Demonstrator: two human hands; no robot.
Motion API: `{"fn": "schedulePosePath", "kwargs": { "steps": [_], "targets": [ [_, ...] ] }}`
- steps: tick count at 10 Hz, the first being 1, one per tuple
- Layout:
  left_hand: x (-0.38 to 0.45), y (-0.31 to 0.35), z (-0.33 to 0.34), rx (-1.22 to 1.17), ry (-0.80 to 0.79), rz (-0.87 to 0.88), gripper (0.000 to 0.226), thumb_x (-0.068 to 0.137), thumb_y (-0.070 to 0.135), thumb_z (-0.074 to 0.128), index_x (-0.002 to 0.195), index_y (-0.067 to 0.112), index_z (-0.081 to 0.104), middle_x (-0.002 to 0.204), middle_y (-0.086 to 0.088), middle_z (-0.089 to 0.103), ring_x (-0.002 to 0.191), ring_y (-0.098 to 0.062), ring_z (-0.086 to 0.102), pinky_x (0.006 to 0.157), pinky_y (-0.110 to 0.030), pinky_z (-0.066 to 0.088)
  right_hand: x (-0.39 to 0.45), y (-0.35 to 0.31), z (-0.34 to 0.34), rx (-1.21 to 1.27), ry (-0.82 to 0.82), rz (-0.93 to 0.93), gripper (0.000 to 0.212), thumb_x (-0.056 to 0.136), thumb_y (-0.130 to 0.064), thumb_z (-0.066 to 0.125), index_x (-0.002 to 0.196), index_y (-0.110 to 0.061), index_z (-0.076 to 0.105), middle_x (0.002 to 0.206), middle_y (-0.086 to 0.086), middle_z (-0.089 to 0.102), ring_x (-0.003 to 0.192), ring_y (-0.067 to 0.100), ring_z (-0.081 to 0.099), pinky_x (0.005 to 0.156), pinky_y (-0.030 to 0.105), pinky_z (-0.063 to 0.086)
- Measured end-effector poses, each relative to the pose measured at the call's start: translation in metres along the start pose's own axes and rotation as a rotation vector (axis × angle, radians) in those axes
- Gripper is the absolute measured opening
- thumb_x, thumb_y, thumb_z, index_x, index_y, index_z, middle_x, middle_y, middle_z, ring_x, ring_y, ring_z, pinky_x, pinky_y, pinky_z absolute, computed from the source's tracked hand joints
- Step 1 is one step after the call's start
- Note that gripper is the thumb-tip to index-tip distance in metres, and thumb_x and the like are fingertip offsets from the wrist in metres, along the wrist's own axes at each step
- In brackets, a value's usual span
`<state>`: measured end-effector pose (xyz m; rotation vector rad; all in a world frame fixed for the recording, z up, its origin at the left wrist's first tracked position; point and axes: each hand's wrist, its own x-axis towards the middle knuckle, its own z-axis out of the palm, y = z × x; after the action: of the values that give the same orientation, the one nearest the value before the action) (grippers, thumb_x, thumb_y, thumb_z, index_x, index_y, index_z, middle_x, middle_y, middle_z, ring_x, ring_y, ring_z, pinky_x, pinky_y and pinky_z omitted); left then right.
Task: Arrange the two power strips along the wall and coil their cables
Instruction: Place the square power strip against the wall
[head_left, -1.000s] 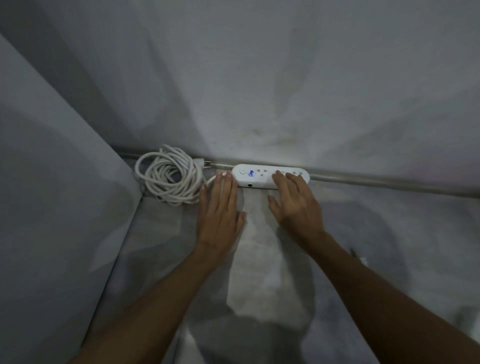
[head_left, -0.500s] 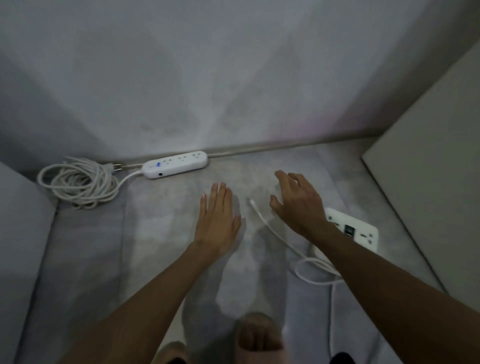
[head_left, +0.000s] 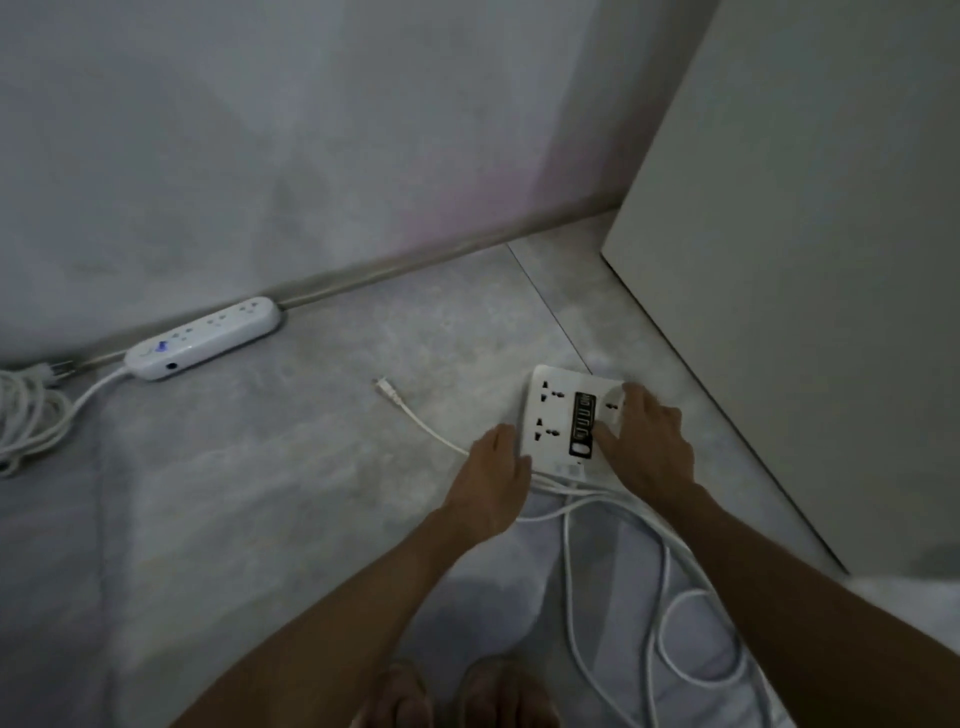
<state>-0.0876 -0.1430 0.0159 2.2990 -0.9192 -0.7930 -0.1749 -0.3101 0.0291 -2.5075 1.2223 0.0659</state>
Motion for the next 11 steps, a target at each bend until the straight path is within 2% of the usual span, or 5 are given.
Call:
{"fn": "schedulePosePath", "kwargs": {
  "steps": [5,7,9,10,11],
  "targets": [
    [0.035,0.030,-0.005,-0.221,0.374,-0.142,0.036,0.085,0.028,0.052,0.117,0.014,0.063,0.106,-0.007,0.066,0.097,-0.025,0.062,0.082,-0.039,0.052,0.051,-0.012,-0.018,0.367,-0.072,0.189,0.073,0.075,-0.064,0.060,0.136,-0.028,0.039,0.120,0.009,0.060,0.101,0.032,0.062,0.082,0.050,0.055],
    [0.075,0.052,-0.092,-0.178,0.620,-0.002,0.037,0.086,0.024,0.049,0.114,0.009,0.067,0.112,-0.014,0.068,0.103,-0.031,0.057,0.091,-0.033,0.042,0.082,-0.053,-0.051,1.027,-0.151,0.338,0.041,0.074,-0.035,0.080,0.102,-0.017,0.054,0.107,0.015,0.066,0.086,0.033,0.069,0.050,0.043,0.058],
    [0.130,0.018,-0.134,-0.266,0.613,-0.112,0.035,0.089,0.014,0.055,0.123,0.003,0.058,0.129,-0.015,0.048,0.116,-0.025,0.049,0.100,-0.023,0.032,0.124,-0.103,-0.045,1.403,-0.214,0.420,0.031,0.085,-0.011,0.070,0.105,-0.009,0.046,0.101,0.016,0.061,0.075,0.031,0.063,0.040,0.043,0.056],
    [0.159,0.009,-0.127,-0.215,0.545,-0.094,0.036,0.088,0.008,0.054,0.124,0.001,0.061,0.129,-0.018,0.055,0.118,-0.026,0.053,0.098,-0.022,0.032,0.152,-0.128,-0.023,1.479,-0.154,0.499,0.027,0.087,0.003,0.062,0.113,0.002,0.053,0.109,0.018,0.059,0.076,0.026,0.059,0.040,0.029,0.055],
    [0.169,0.013,-0.110,-0.199,0.481,-0.011,0.038,0.091,0.006,0.052,0.128,0.002,0.057,0.132,-0.015,0.052,0.123,-0.027,0.049,0.103,-0.027,0.032,0.166,-0.146,-0.008,1.381,-0.194,0.510,0.025,0.098,-0.008,0.046,0.121,0.000,0.051,0.120,0.019,0.057,0.102,0.025,0.058,0.067,0.027,0.057]
  ]
}}
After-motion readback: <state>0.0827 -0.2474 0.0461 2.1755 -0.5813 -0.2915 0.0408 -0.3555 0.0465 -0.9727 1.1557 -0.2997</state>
